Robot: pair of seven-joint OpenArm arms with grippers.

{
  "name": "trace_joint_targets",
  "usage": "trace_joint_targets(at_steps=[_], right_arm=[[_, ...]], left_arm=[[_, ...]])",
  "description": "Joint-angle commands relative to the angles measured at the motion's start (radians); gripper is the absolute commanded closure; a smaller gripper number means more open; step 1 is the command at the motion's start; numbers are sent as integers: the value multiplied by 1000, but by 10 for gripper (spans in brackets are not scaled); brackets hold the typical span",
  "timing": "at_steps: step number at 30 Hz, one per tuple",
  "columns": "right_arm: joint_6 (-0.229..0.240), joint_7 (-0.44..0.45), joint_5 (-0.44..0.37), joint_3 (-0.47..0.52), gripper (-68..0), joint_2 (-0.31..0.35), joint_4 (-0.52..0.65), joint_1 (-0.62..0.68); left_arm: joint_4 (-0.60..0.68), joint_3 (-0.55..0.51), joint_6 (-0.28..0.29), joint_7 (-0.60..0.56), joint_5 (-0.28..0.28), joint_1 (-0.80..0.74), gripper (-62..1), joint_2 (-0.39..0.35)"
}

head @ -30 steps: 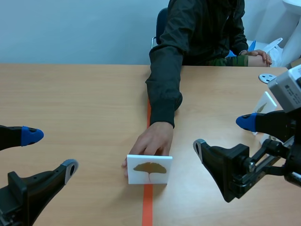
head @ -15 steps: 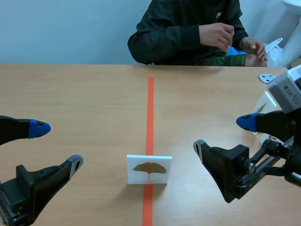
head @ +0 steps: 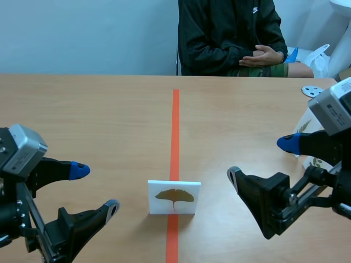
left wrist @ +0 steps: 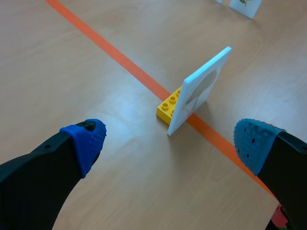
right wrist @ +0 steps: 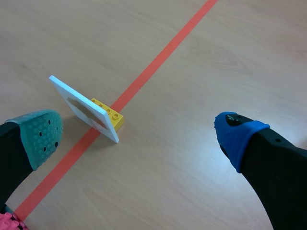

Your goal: Sort the leaf by its shape. The table is split by an orange tape line. A compound leaf with several leaflets goes to the left side, a simple leaf with one blade goes to the right side. Return to the home posture when a red brick is placed on the table.

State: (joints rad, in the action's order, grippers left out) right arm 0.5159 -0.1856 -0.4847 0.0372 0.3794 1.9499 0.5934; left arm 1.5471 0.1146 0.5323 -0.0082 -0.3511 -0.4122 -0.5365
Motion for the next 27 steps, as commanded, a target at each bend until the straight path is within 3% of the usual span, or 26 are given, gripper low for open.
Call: trace_joint_targets(at_steps=[1,12,19,23,27], right_arm=[[-1,11,-11,8,-679,8,13,-9],[-9,15,45,8,-679,8,13,-9],[-39,15,79,8,-679,8,13,-9],[-42,15,82,8,-679,8,13,-9],[-46,15,82,8,-679,8,13,-9]], left_arm=[[-15,24,14,-43,21,29,-572,7],[-236,229,14,-202,163,230,-572,61],[-357,337,9,-290,237,331,-572,108],[-431,385,-48,-317,263,387,-572,142],[-511,422,-67,-348,285,441,-572,176]])
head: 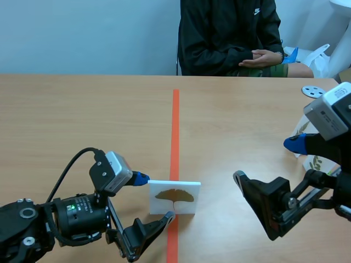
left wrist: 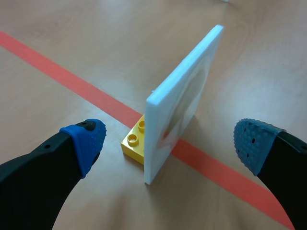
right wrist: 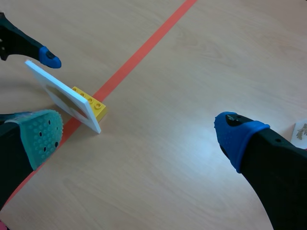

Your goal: Sort the leaf by its shape. The table is split by an orange tape line. A compound leaf with several leaflets goes to the left side, a simple leaf with one blade goes to the right side. Return to the home posture when a red brick is placed on the table.

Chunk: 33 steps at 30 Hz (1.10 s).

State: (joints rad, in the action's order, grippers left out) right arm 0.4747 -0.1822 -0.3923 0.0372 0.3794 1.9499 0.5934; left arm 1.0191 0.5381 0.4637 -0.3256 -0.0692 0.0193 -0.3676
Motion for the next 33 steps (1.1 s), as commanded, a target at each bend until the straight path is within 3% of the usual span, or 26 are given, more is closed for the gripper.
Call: trace_joint_targets(at_steps=[1,14,19,22,30,33], right_arm=[[-5,12,-10,8,-679,8,13,-9],[-11,11,-10,8,-679,8,13,-9],[-11,11,-11,8,-679,8,13,-9],[-11,11,-11,8,-679,8,13,-9],[-11,11,-11,8,-679,8,13,-9],[-11,11,-11,8,-679,8,13,-9]], left_arm=[[2,10,2,-47,13,18,-572,13],[-85,105,-103,-83,19,70,-565,66],[-85,120,-134,-82,19,70,-393,65],[-85,120,-137,-83,19,70,-348,65],[-85,120,-137,-82,18,69,-130,65],[-85,120,-137,-82,18,69,-84,65]])
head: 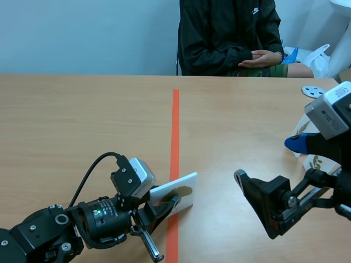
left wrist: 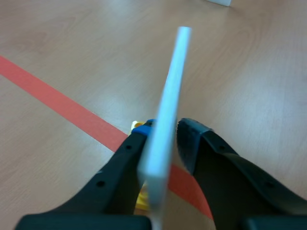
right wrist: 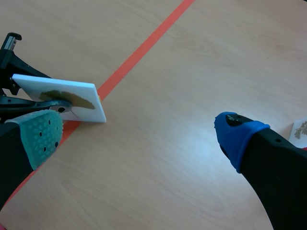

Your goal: Sort the leaf by its shape. The table is split by an orange tape line. A compound leaf with several leaflets goes to the left side, a simple leaf with one blade goes to the right side. Return to the home posture when a red brick is placed on the table.

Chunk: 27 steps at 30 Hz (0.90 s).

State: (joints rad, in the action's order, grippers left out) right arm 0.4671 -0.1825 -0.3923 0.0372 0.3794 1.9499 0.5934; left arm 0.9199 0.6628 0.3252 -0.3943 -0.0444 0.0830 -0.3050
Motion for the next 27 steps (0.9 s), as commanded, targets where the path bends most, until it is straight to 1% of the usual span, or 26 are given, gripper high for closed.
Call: trace_joint_targets(at_steps=[1,4,5,7,10,12,15,18,21,24,25,27], right_arm=[[-4,12,-11,8,-679,8,13,-9],[-4,12,-11,8,-679,8,13,-9],[-4,12,-11,8,-679,8,13,-9],[-4,12,-11,8,-679,8,13,-9],[-4,12,-11,8,-679,8,13,-9],[-4,13,-11,8,-679,8,13,-9],[-4,13,-11,8,-679,8,13,-9],[-4,13,-11,8,-679,8,13,-9],[-4,12,-11,8,-679,8,13,-9],[-4,13,-11,8,-679,8,13,-9],[-4,13,-11,8,-679,8,13,-9],[-4,12,-11,8,-679,8,13,-9]], left_arm=[[14,-5,2,-14,-6,5,-85,2],[18,-5,3,-14,-8,5,-85,-2],[24,-5,12,-14,-14,5,-85,-7],[52,-5,29,-12,-23,0,-85,-20],[114,-8,37,-5,-24,-16,-84,-47],[159,-17,38,-1,-43,-32,-44,-66],[217,-46,42,3,-80,-53,-36,-93],[259,-99,44,32,-82,-64,-36,-104],[278,-173,35,55,-130,-63,-36,-109],[278,-274,24,58,-163,-57,-36,-109],[278,-306,15,71,-166,-52,-36,-109],[276,-364,-24,108,-171,-44,-36,-112]])
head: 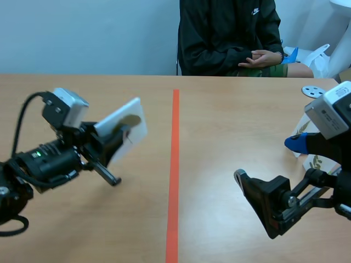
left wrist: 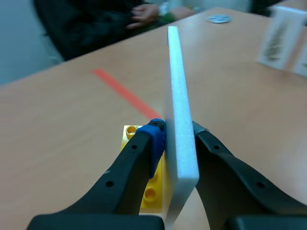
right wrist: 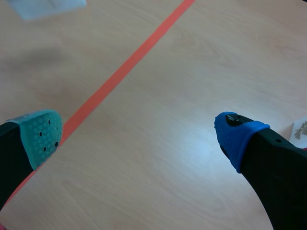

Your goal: Sort the leaf by its shape. The table is split by an orange tape line. A compound leaf with several leaflets goes to the left side, a simple leaf with one blade goes to the right side. Return to the home posture when a red brick is placed on the table.

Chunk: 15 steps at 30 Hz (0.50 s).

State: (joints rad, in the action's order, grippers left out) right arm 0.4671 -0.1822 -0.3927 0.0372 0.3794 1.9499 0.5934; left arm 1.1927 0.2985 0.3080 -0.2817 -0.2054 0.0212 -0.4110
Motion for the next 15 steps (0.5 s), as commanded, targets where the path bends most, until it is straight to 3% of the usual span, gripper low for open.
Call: trace_joint_targets(at_steps=[1,7,15], right_arm=[[-4,12,-11,8,-679,8,13,-9],[-4,12,-11,8,-679,8,13,-9],[-4,12,-11,8,-679,8,13,-9]], left_arm=[[3,-24,-28,15,-25,24,-36,-9],[-69,-140,-142,67,-137,66,-37,-25],[-303,-189,-183,64,-286,169,-38,-24]])
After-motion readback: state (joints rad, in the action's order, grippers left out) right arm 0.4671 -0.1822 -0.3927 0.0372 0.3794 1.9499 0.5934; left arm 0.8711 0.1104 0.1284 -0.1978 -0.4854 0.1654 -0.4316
